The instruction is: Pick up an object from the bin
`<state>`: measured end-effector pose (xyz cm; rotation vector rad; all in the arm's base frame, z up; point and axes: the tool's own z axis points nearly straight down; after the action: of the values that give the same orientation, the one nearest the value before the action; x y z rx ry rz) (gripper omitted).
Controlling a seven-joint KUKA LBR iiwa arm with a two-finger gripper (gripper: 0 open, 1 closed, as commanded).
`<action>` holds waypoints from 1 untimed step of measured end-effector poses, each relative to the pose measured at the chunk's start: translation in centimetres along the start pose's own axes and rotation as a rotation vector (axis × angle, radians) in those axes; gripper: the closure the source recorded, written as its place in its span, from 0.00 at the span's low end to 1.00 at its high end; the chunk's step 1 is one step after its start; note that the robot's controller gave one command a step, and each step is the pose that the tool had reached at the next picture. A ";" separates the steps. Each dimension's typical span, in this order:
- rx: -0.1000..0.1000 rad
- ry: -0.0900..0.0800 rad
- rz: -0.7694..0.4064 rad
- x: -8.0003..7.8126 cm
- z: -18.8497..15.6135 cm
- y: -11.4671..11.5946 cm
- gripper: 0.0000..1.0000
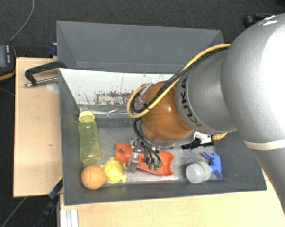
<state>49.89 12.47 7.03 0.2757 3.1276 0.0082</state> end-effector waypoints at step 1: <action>0.000 0.000 0.000 0.0 0.0 0.0 1.00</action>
Offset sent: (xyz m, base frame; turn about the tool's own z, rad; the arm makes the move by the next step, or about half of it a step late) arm -0.0001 0.0001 0.0877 0.0000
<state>49.89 12.47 7.03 0.2754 3.1276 0.0082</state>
